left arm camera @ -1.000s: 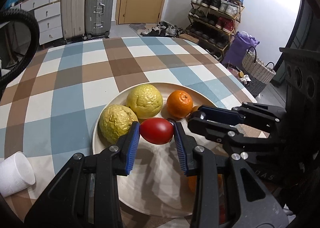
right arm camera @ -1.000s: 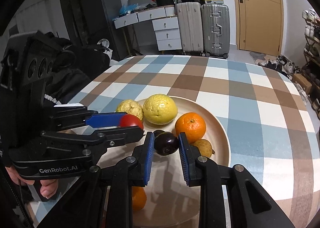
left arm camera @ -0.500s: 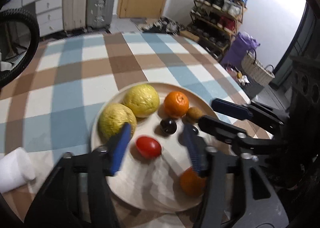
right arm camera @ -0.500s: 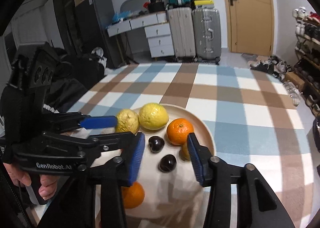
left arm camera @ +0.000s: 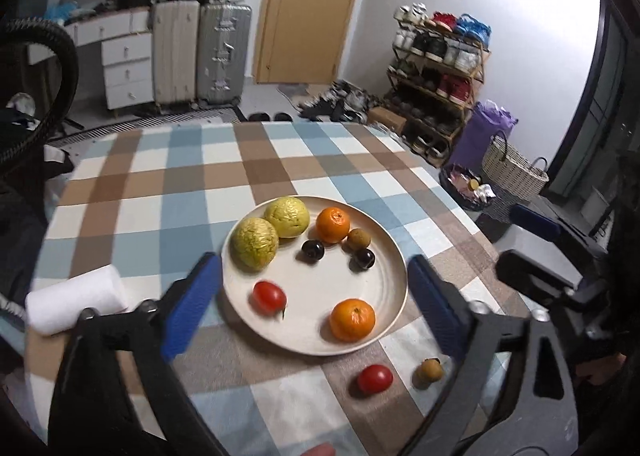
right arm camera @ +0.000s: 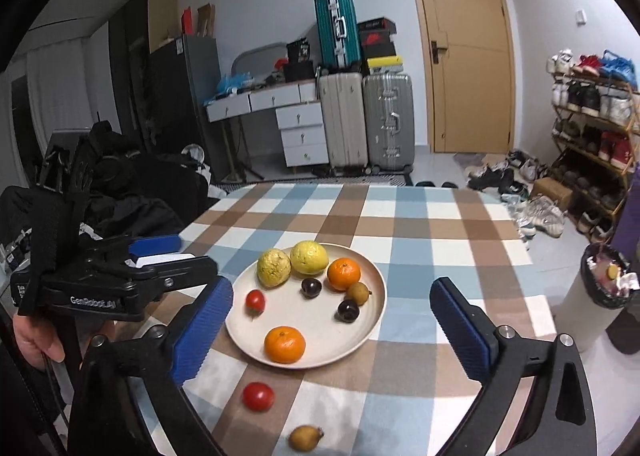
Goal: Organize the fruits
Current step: 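Open both grippers to release the tomato and plum onto the plate, then move both tools back toward the last tomato and brown fruit, then grasp the small brown pear-shaped fruit with the right gripper while the left grasps the red tomato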
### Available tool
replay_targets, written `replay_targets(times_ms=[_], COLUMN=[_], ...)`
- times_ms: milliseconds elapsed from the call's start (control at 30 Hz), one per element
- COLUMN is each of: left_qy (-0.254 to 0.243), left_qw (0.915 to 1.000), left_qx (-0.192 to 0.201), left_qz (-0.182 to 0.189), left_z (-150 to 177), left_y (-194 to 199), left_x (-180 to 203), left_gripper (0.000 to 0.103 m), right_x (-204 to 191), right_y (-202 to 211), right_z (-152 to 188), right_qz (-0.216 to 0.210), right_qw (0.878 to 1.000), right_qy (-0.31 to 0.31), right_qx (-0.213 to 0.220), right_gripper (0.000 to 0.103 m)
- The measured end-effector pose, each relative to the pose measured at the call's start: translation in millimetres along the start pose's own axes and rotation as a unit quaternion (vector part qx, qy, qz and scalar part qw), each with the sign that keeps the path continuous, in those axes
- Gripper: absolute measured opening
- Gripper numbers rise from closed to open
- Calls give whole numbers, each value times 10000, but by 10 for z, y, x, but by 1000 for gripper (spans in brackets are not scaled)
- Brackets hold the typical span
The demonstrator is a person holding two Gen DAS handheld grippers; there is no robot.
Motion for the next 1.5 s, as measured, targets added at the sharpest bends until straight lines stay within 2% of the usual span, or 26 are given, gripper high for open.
replay_targets(times_ms=[233,533,733,967,1300,1433,1500], left_qy=[-105,7,187,471,549,617,656], left_qw=[9992,9983,9974,9980,9977,9974,9972], left_qx=[325,501,534,231,-185,-253,-265], left_qz=[-184,-298,-435,-340,-344,-279,-255], left_z=[139,370,630,894,1216,1257,1249], left_y=[448,825,894,650,216,116,74], left_x=[133,259,234,102,-45,-105,-132], left_gripper=[102,102,102,102,102,102,102], right_x=[-75,-242,-283,-180,-72,-58,-52], right_y=[303,611,598,371,-12,-143,-182], right_z=[121,261,516,904,1204,1255,1267], right_qz=[252,163,84,-57,-136,-125,-171], right_qw=[9996,9994,9996,9967,9916,9897,9885], right_qy=[-81,-131,-246,-628,-804,-827,-855], right_qx=[58,289,90,-515,-1000,-1162,-1233], right_gripper=[102,103,103,103,101,82,80])
Point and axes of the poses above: each gripper's, at about its wrist camera, not at the fingertips, and y roughly against the way its jaws point, x to its right, z to its underside, the point moved 5 cm from there along -y, roughly the way its jaws point, and after that the axes turned 1 degree about x, right-handed, at the moved point
